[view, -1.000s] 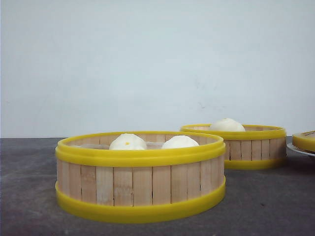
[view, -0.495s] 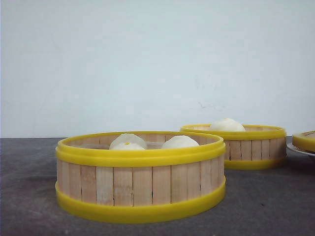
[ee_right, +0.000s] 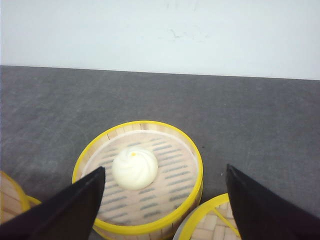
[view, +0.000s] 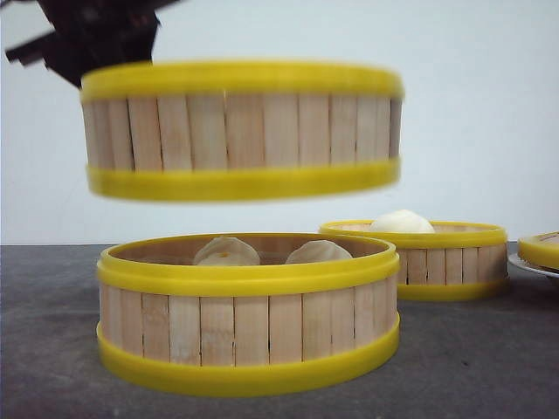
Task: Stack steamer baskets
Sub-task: 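Carry basket over the nearest steamer basket and lower it on top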
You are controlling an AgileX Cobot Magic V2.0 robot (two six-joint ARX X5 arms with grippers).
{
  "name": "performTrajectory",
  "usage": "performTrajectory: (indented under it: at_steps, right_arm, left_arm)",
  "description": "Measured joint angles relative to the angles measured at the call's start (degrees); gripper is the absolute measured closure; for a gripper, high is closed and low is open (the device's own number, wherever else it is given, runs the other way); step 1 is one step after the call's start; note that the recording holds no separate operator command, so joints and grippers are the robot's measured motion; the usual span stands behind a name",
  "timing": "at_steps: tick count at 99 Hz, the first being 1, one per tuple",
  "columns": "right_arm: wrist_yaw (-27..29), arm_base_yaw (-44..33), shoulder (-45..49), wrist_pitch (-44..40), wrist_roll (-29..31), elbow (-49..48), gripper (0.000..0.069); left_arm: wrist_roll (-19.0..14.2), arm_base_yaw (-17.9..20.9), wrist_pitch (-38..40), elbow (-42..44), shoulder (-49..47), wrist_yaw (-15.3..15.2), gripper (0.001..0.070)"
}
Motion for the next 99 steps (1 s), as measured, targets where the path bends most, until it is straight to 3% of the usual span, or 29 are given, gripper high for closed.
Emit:
performTrajectory:
  at_steps: [40, 71, 99]
  right_arm:
    - [0.0, 0.0, 0.0, -0.7, 0.0, 0.0, 0.0214]
    - [0.0, 0.0, 0.0, -0.7, 0.0, 0.0, 0.0214]
    - [0.0, 0.0, 0.0, -0.7, 0.0, 0.0, 0.0214]
  left_arm:
    - [1.7, 0.1, 2.0, 0.0, 5.5, -0.1, 0.0680]
    - [1.8, 2.3, 2.1, 0.0, 6.4, -0.1, 0.0680]
    - [1.8, 2.4, 1.9, 0.0, 6.4, 1.9, 0.0680]
